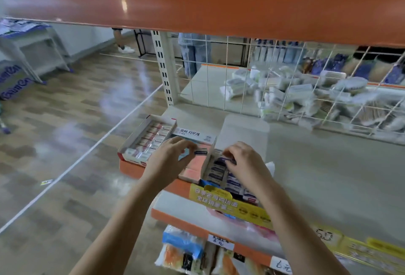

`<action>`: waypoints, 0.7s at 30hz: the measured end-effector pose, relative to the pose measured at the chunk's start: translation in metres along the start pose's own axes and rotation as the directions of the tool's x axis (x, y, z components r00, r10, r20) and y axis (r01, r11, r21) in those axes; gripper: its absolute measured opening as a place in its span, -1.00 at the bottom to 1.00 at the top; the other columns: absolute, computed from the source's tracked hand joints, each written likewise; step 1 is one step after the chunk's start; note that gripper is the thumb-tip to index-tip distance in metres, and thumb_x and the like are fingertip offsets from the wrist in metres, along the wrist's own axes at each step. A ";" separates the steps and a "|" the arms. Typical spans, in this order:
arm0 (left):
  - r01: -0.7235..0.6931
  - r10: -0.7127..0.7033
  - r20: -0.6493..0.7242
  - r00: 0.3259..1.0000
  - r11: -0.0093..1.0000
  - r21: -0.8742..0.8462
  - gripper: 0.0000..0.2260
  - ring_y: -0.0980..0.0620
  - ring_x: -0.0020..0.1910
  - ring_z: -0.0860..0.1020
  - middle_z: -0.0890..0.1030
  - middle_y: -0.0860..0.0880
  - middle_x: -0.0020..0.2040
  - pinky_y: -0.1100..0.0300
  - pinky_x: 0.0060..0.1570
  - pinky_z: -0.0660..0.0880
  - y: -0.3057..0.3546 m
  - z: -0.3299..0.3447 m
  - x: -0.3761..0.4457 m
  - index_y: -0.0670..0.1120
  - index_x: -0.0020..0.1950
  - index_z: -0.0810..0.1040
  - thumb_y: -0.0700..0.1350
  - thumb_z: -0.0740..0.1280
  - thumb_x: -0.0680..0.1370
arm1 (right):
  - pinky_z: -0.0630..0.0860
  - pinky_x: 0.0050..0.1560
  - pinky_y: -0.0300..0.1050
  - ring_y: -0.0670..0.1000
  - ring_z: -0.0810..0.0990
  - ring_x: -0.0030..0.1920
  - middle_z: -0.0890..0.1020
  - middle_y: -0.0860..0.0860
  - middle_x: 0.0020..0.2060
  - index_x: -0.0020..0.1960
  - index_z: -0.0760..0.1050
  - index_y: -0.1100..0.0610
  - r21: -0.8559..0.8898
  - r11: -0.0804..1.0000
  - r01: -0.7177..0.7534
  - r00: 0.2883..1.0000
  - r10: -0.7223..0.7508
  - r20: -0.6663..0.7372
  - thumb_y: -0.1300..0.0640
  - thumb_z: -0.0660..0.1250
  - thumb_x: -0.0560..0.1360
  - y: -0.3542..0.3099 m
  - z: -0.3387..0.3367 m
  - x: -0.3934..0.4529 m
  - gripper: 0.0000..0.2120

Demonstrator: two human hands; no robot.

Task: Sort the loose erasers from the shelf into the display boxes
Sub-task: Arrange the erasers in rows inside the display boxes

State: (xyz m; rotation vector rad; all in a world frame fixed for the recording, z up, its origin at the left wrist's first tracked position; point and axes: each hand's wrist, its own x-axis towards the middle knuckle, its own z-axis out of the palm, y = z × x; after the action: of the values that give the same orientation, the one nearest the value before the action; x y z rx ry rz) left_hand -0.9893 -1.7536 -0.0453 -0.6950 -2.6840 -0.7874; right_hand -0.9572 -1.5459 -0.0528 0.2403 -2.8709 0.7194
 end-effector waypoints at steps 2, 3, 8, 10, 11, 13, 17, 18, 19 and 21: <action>-0.038 0.039 0.030 0.999 0.999 -0.013 -0.83 0.14 -0.19 0.49 0.60 0.04 -0.02 0.23 -0.20 0.48 -0.005 0.000 0.006 -0.03 0.05 0.63 -0.13 0.42 0.47 | 0.43 -0.02 -0.26 -0.02 0.53 -0.01 0.57 0.03 -0.02 0.08 0.57 0.15 0.000 1.000 -0.024 1.000 0.024 -0.013 0.21 0.32 0.49 -0.003 0.002 -0.001 -0.82; -0.057 0.058 0.045 0.997 0.998 -0.020 -0.81 0.15 -0.18 0.48 0.61 0.04 -0.01 0.29 -0.20 0.44 -0.007 0.001 0.008 -0.03 0.07 0.63 -0.13 0.42 0.47 | 0.41 -0.04 -0.29 -0.02 0.53 -0.02 0.56 0.02 -0.02 0.08 0.57 0.15 -0.009 0.999 -0.040 0.999 0.040 -0.019 0.21 0.33 0.49 -0.005 0.003 -0.002 -0.82; -0.148 0.156 0.125 0.980 0.986 -0.078 -0.80 0.15 -0.13 0.49 0.59 0.07 0.02 0.32 -0.16 0.45 -0.017 -0.003 0.018 -0.03 0.10 0.61 -0.11 0.40 0.48 | 0.37 -0.06 -0.33 -0.01 0.55 -0.02 0.54 0.02 -0.02 0.12 0.57 0.16 -0.024 0.989 -0.146 0.988 0.144 -0.063 0.21 0.34 0.49 -0.021 0.010 -0.009 -0.79; -0.166 0.182 0.150 0.972 0.980 -0.114 -0.80 0.16 -0.12 0.47 0.56 0.10 0.02 0.32 -0.13 0.44 -0.020 -0.005 0.021 -0.02 0.11 0.61 -0.12 0.40 0.48 | 0.30 -0.08 -0.39 -0.01 0.54 -0.01 0.53 0.02 -0.01 0.15 0.56 0.16 -0.034 0.982 -0.187 0.980 0.185 -0.068 0.23 0.33 0.49 -0.028 0.015 -0.011 -0.76; -0.176 0.195 0.157 0.968 0.976 -0.128 -0.80 0.16 -0.12 0.47 0.56 0.10 0.02 0.32 -0.13 0.43 -0.022 -0.005 0.024 -0.02 0.10 0.61 -0.12 0.39 0.49 | 0.27 -0.08 -0.40 0.00 0.53 0.00 0.52 0.02 0.00 0.15 0.56 0.15 -0.038 0.977 -0.209 0.976 0.205 -0.077 0.24 0.33 0.48 -0.030 0.017 -0.012 -0.75; -0.202 0.226 0.165 0.960 0.968 -0.152 -0.82 0.14 -0.14 0.47 0.57 0.08 0.01 0.27 -0.14 0.45 -0.025 -0.006 0.027 -0.02 0.08 0.62 -0.12 0.40 0.48 | 0.26 -0.07 -0.39 0.01 0.53 0.00 0.53 0.03 -0.01 0.15 0.56 0.15 -0.041 0.966 -0.255 0.962 0.249 -0.113 0.25 0.33 0.48 -0.034 0.021 -0.012 -0.75; -0.229 0.260 0.177 0.949 0.957 -0.181 -0.83 0.10 -0.12 0.49 0.58 0.06 -0.02 0.17 -0.14 0.49 -0.028 -0.009 0.031 0.00 0.07 0.62 -0.09 0.39 0.49 | 0.32 -0.02 -0.36 0.02 0.55 0.00 0.53 0.03 0.00 0.15 0.57 0.16 -0.028 0.942 -0.336 0.926 0.325 -0.192 0.27 0.33 0.48 -0.041 0.028 -0.013 -0.75; -0.241 0.274 0.179 0.945 0.953 -0.186 -0.83 0.10 -0.11 0.49 0.58 0.05 -0.01 0.16 -0.13 0.50 -0.028 -0.010 0.032 0.00 0.08 0.62 -0.08 0.39 0.49 | 0.32 -0.01 -0.36 0.01 0.55 -0.01 0.53 0.03 0.00 0.15 0.57 0.16 -0.025 0.937 -0.349 0.918 0.337 -0.208 0.26 0.32 0.49 -0.042 0.029 -0.014 -0.76; -0.258 0.292 0.181 0.939 0.947 -0.190 -0.82 0.10 -0.10 0.49 0.58 0.05 -0.01 0.15 -0.12 0.51 -0.027 -0.010 0.032 0.00 0.08 0.62 -0.08 0.38 0.49 | 0.32 -0.02 -0.36 0.01 0.55 -0.01 0.53 0.03 0.00 0.16 0.57 0.16 -0.025 0.932 -0.362 0.911 0.348 -0.221 0.24 0.32 0.50 -0.044 0.030 -0.014 -0.76; -0.288 0.323 0.175 0.930 0.937 -0.200 -0.83 0.11 -0.11 0.48 0.59 0.05 -0.01 0.15 -0.14 0.52 -0.026 -0.010 0.034 -0.01 0.08 0.62 -0.08 0.38 0.49 | 0.31 -0.04 -0.35 0.00 0.54 -0.02 0.53 0.03 0.00 0.16 0.56 0.16 -0.025 0.924 -0.382 0.899 0.365 -0.242 0.22 0.30 0.51 -0.046 0.030 -0.014 -0.77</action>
State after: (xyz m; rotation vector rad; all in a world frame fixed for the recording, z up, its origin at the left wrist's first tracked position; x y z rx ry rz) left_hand -1.0302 -1.7661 -0.0357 -1.2679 -2.6027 -0.9098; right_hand -0.9379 -1.5990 -0.0613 -0.3952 -2.7304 0.6485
